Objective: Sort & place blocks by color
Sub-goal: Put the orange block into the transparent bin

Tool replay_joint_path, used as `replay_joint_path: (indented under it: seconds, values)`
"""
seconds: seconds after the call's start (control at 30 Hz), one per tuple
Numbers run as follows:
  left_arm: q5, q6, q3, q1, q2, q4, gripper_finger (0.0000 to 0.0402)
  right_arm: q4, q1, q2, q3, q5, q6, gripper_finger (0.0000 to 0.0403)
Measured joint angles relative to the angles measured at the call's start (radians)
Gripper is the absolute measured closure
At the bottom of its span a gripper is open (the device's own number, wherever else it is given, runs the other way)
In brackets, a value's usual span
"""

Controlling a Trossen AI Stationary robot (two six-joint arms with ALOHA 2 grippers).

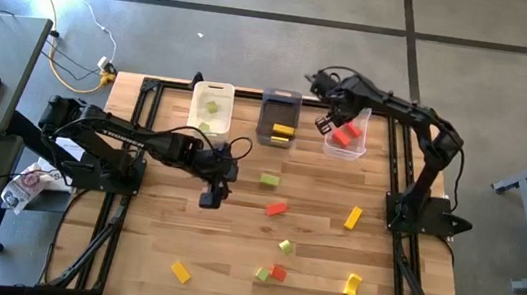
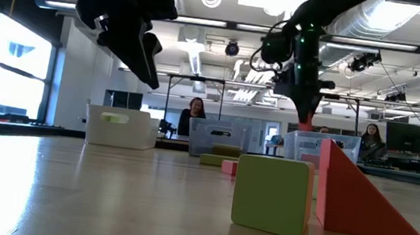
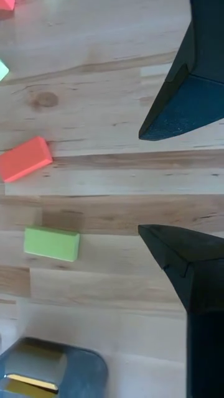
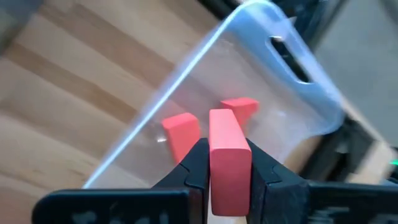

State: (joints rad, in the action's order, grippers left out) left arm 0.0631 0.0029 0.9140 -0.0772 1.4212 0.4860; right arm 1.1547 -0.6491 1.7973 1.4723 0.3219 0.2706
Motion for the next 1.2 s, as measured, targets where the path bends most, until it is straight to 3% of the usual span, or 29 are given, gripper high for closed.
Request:
replay_joint_path:
  seconds: [0.3,0.5,1.2]
  values:
    - [0.004,0.0,0.0,-0.002,0.0,-0.004,0.0184,-0.012,-0.143,0.0,0.0,-0.281,-0.072,0.0368]
    - [0.004,0.0,0.0,-0.002,0.0,-0.003,0.0184,-0.012,-0.215,0.0,0.0,-0.387,-0.099,0.0368]
    - [0.003,-0.003,0.0,-0.002,0.0,0.02,0.0184,-0.016,-0.268,0.091,0.0,-0.393,-0.115,0.0357]
